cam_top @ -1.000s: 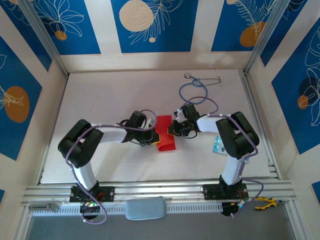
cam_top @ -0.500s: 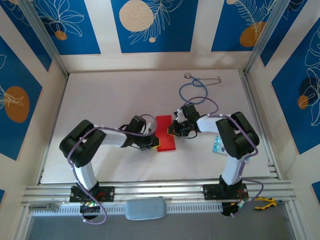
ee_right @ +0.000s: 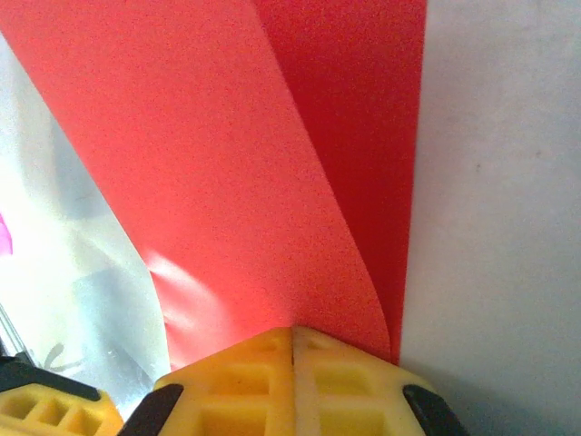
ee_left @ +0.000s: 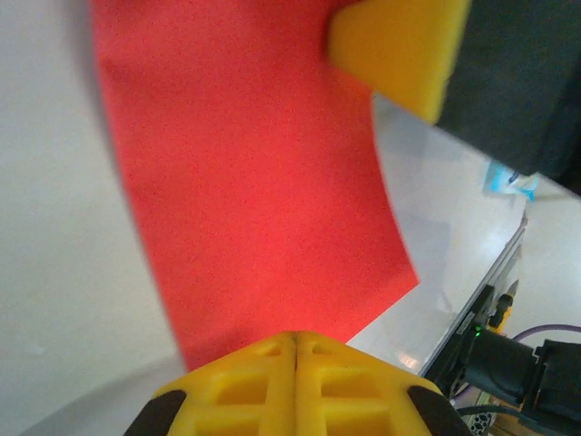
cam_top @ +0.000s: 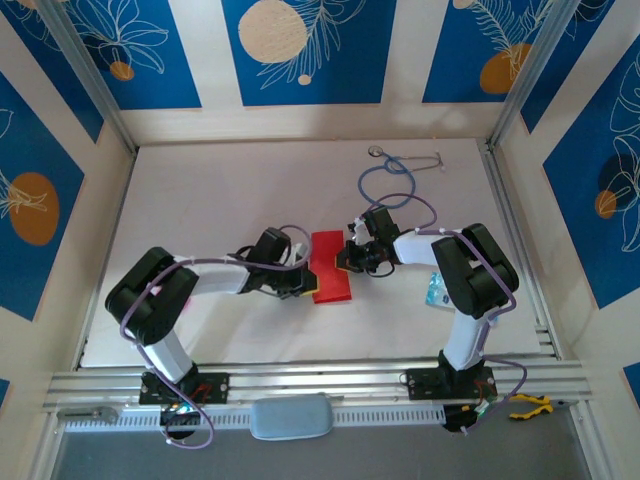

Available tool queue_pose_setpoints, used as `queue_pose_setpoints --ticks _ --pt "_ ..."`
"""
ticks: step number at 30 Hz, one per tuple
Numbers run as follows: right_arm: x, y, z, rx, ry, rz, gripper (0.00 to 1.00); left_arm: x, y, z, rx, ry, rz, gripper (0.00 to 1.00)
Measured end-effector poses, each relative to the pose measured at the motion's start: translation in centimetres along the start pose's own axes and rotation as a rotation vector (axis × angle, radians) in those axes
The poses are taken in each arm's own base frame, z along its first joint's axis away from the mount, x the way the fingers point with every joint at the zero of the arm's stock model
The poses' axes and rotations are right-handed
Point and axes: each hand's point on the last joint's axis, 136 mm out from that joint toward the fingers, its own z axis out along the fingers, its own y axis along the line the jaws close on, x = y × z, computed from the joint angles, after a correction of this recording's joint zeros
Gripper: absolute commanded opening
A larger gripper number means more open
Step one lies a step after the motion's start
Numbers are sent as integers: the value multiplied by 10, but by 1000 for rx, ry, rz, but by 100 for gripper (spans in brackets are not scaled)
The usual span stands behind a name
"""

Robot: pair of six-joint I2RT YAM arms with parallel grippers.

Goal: Fold a paper plane with a square sheet of paper (pick it up from the middle)
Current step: First fold the square sheet of paper in half at the center of the table.

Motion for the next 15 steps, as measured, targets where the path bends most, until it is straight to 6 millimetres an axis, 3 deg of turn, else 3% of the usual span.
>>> queue_pose_setpoints --ticks 5,9,15 --pt "0 0 0 1 1 -1 0 -6 4 11 2 -1 -20 2" --pt "0 0 0 2 0 -2 0 7 19 16 -14 36 -49 2" --pt "1 0 1 2 1 -2 0 21 19 17 -11 64 12 3"
